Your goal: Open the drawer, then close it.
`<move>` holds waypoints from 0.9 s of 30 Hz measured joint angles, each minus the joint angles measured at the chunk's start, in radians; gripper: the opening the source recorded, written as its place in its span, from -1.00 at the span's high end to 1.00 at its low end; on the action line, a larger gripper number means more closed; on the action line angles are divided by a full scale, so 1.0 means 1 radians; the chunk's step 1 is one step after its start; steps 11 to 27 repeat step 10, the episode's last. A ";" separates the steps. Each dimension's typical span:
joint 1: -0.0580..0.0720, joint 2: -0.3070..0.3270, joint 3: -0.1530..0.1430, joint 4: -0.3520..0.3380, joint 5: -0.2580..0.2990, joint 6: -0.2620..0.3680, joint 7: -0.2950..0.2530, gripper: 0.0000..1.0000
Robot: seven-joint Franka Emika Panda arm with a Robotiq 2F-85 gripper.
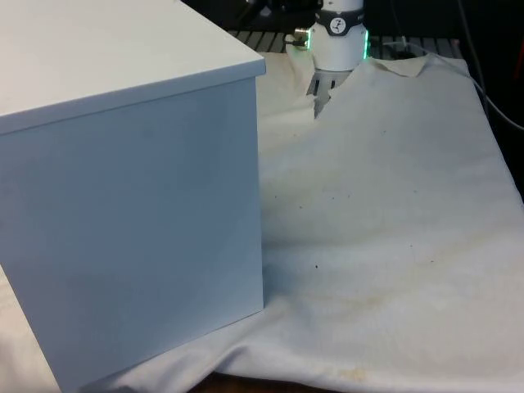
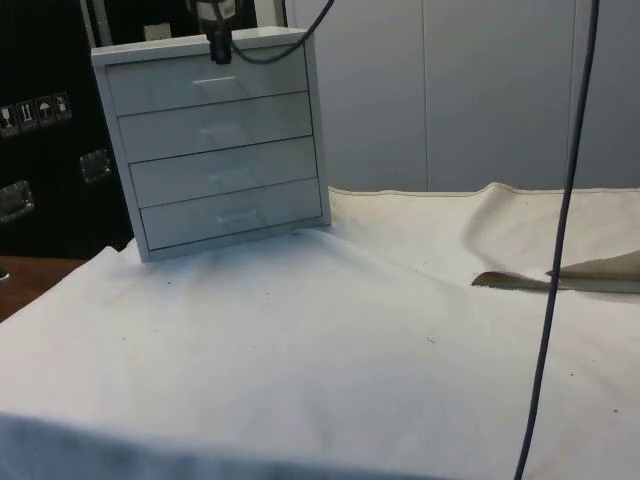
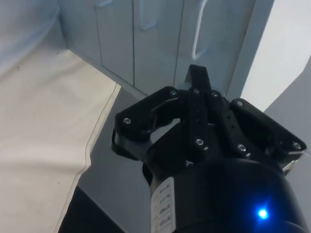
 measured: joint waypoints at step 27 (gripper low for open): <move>0.002 -0.045 0.054 -0.029 -0.035 -0.050 0.060 1.00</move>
